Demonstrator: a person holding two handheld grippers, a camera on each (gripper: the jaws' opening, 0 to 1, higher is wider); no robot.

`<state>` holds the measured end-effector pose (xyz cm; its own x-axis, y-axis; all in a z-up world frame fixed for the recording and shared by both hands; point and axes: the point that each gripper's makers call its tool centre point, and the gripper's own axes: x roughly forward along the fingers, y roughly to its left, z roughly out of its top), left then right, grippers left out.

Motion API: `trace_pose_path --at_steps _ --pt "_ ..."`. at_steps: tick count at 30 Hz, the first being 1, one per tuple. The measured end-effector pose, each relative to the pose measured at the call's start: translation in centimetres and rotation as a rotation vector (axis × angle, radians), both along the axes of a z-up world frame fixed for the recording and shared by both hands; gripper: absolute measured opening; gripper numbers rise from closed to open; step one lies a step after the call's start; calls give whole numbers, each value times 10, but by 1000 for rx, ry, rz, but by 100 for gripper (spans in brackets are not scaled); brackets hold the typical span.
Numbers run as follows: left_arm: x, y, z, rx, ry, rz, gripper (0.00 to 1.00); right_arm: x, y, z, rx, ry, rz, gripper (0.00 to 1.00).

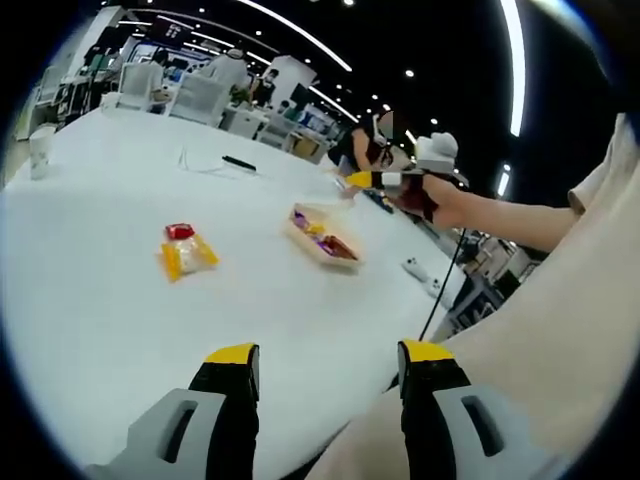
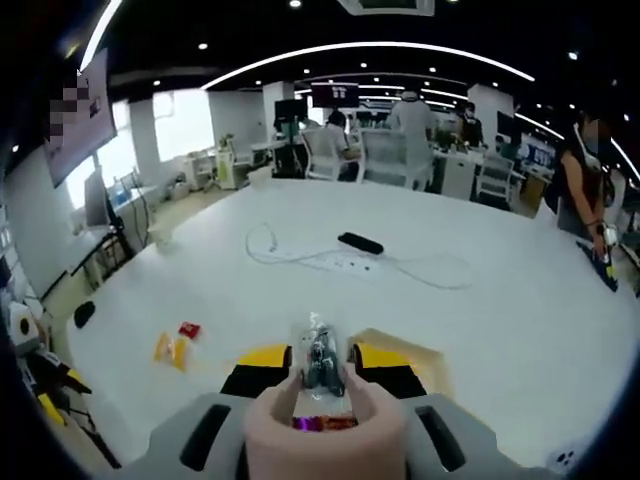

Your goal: Place the target food into the container with the food tongs after gripping and lifting it, then release it inside without dropping or visibly crushing the food.

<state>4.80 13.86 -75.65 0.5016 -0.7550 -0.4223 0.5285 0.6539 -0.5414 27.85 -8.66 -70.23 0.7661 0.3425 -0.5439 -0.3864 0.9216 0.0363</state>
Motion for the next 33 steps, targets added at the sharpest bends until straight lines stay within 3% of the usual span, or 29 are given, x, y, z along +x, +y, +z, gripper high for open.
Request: trace_pose_path --at_steps 33 --pt "2 -4 -2 -7 3 2 55 4 -18 6 10 -7 -48 24"
